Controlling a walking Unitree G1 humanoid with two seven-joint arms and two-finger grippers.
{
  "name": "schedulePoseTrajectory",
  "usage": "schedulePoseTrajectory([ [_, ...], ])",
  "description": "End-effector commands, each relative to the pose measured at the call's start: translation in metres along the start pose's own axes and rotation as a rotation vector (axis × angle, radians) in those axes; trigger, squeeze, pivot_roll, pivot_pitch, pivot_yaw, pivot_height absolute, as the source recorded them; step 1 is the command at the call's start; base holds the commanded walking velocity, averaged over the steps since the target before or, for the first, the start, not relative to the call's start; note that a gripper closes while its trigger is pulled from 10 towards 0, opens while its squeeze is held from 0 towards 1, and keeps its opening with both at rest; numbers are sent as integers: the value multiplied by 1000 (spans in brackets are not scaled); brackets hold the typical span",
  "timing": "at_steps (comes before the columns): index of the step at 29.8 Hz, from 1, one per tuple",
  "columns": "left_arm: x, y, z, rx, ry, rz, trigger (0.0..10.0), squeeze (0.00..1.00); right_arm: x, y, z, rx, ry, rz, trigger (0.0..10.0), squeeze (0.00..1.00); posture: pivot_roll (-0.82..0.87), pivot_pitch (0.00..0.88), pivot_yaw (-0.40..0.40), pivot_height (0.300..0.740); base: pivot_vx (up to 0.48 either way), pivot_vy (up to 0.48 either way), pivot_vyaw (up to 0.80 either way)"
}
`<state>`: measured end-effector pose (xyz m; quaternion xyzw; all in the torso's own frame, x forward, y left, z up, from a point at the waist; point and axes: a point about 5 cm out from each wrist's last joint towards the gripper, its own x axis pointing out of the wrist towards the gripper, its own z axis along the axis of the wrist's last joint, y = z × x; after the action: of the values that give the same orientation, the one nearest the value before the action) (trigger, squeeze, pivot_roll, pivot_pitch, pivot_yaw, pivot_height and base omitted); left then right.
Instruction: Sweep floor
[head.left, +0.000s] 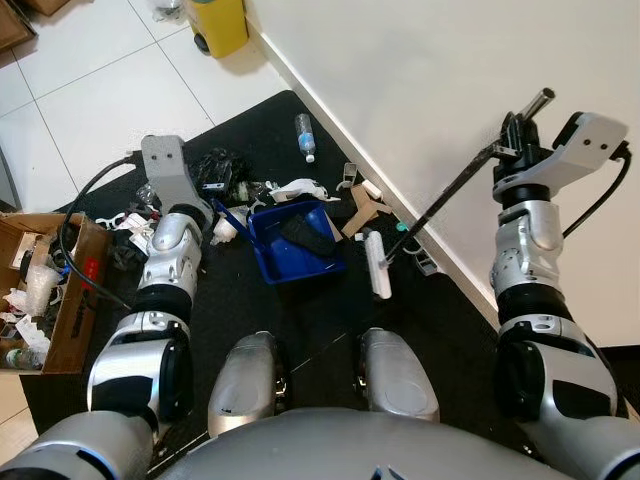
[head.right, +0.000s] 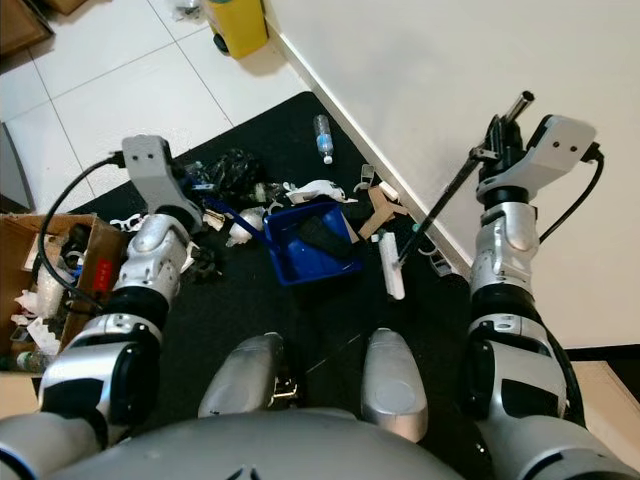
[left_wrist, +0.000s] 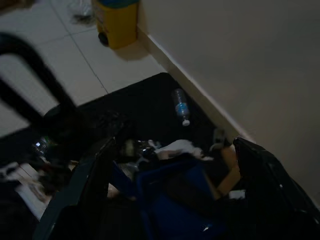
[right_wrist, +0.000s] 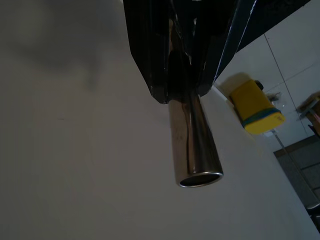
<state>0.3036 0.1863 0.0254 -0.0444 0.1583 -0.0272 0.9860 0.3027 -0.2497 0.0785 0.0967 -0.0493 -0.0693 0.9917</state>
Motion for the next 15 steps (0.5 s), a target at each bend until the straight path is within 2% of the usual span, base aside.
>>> schedulePoseTrajectory([
  [1,2,5,5,70,0,11,10000,0,1,-2,5,10,-19,-3,10000,0,-1,15,4,740,0,0,0],
  [8,9,14,14,146,10,69,10000,0,-1,-5,6,3,-23,-2,10000,0,-19,15,4,740,0,0,0],
  [13,9,18,16,132,-5,99,10000,0,-1,-6,6,1,-21,-1,10000,0,-19,9,5,740,0,0,0],
  [15,9,14,16,120,-27,85,10000,0,-1,-5,6,1,-21,1,10000,0,-15,2,4,740,0,0,0],
])
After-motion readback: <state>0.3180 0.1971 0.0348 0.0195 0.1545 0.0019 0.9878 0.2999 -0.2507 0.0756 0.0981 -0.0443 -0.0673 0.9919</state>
